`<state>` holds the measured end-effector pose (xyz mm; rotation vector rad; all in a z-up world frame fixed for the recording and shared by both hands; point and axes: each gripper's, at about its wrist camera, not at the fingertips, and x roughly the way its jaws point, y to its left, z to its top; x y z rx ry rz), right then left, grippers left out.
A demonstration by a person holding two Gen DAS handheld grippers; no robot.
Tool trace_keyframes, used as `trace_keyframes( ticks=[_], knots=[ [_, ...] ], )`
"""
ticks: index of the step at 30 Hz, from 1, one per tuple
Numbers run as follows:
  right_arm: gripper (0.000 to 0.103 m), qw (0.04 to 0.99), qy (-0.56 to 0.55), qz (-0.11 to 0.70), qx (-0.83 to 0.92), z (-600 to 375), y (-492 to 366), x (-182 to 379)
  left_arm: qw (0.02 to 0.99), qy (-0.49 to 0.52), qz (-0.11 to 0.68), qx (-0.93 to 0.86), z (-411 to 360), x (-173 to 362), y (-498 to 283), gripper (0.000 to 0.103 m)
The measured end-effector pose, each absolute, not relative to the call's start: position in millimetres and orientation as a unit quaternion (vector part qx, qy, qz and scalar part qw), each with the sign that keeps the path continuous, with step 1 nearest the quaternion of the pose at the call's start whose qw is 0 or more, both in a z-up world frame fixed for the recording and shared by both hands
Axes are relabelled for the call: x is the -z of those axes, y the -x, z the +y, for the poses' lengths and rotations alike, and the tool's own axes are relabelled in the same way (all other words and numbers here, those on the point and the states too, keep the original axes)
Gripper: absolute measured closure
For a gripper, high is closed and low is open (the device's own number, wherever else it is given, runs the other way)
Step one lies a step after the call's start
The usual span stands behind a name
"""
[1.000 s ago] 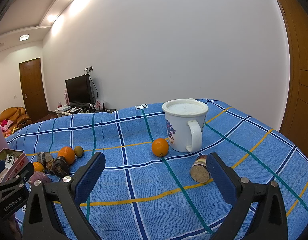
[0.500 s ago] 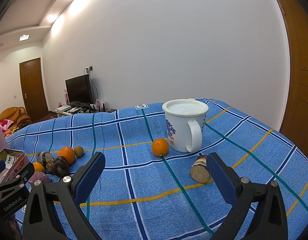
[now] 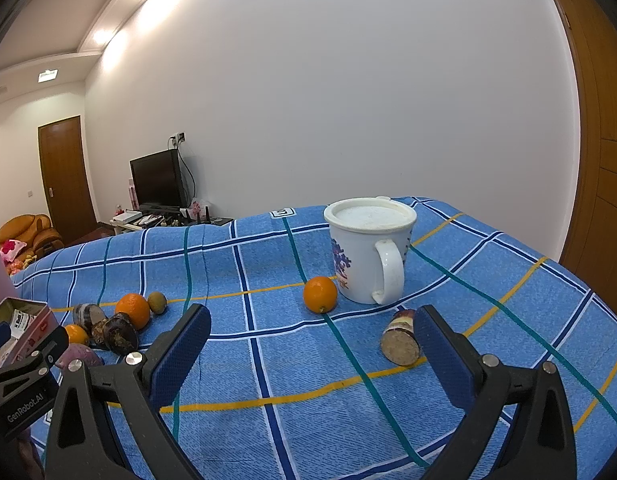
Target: Organize fruits
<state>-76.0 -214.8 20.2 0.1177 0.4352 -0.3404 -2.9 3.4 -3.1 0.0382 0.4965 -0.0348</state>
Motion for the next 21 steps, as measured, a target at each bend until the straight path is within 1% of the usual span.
trace_keyframes(
  ticks=[9, 15, 17, 18, 19, 21],
  knots=[
    [0.001, 0.955, -0.083, 0.229, 0.169, -227.3, 75.1, -16.1, 0.966, -0.02, 0.255, 0.023, 2.3, 5.3, 1.5, 0.0],
    [0.001, 0.938, -0.089, 0.273, 0.195, -264.6, 77.7, -12.5, 0.956, -0.014, 0.289, 0.041, 3.2, 11.0, -0.9, 0.0],
    [0.003, 0.93, -0.076, 0.295, 0.207, -284.9, 82.3, -11.8, 0.949, -0.014, 0.308, 0.06, 0.0, 13.9, -0.6, 0.0],
    [0.009, 0.926, -0.065, 0.305, 0.213, -296.1, 84.5, -12.1, 0.944, -0.017, 0.32, 0.076, -3.7, 15.3, -0.4, 0.0],
    [0.018, 0.923, -0.057, 0.313, 0.217, -305.6, 86.3, -12.0, 0.94, -0.019, 0.328, 0.09, -6.8, 15.7, 0.6, 0.001],
    [0.025, 0.915, -0.053, 0.333, 0.222, -323.8, 86.8, -12.8, 0.935, -0.019, 0.336, 0.115, -12.0, 14.7, 5.2, 0.002]
  ],
)
